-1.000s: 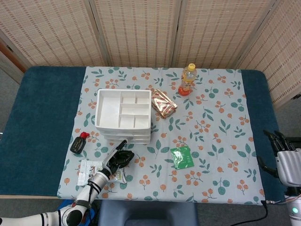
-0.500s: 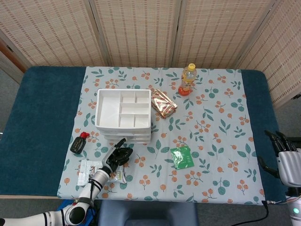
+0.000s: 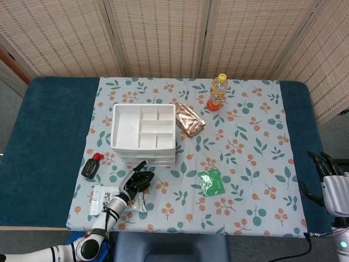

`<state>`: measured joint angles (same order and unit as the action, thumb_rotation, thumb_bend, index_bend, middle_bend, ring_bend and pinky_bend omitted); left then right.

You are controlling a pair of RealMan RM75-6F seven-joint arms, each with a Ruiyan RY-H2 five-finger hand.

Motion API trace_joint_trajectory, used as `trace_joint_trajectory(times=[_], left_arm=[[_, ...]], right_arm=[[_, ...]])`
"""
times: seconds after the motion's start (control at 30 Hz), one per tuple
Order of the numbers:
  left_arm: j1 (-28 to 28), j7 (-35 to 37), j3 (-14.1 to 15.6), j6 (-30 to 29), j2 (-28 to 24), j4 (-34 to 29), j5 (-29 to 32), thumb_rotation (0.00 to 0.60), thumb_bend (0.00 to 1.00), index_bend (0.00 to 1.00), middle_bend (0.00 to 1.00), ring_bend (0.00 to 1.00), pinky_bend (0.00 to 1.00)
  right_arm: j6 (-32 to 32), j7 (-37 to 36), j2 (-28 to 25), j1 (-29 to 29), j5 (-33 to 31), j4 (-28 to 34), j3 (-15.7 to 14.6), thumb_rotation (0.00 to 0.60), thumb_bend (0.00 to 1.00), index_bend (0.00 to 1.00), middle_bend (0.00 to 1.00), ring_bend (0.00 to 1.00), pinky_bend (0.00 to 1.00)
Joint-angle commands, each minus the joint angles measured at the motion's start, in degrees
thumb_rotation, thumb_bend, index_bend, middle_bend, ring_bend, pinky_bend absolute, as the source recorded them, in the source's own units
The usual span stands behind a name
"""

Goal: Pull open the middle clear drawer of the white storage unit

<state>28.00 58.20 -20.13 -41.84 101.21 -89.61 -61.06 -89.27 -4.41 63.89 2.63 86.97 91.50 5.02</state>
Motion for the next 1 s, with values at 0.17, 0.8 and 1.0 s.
trace_joint_trajectory(times=[0.17, 0.8, 1.0], left_arm=[[-1.0, 0.2, 0.5, 0.1, -0.1, -0.5, -0.9, 0.600, 0.38, 0.24, 0.79, 0.94, 1.00], [-5.1, 2.0, 3.6, -1.6, -2.6, -5.0, -5.3, 0.600, 0.38, 0.03, 0.79, 0.94, 1.00], [-6.4, -0.8, 5.3, -4.1, -4.0, -6.5, -7.3, 0.600, 0.38, 0.01, 0.79, 0.94, 1.00]], right_arm=[[0.1, -0.1, 0.1, 0.0, 0.0, -0.1, 0.0, 0.600, 0.34, 0.08, 0.20, 0.14, 0.21], [0.2, -0.4, 0.1, 0.1, 0.3, -0.4, 0.0, 0.600, 0.34, 0.08, 0.21, 0.14, 0.21], [0.0, -0.4, -0.1, 0.1, 0.5, -0.3, 0.0, 0.600, 0.34, 0.08, 0.21, 0.14, 0.21]])
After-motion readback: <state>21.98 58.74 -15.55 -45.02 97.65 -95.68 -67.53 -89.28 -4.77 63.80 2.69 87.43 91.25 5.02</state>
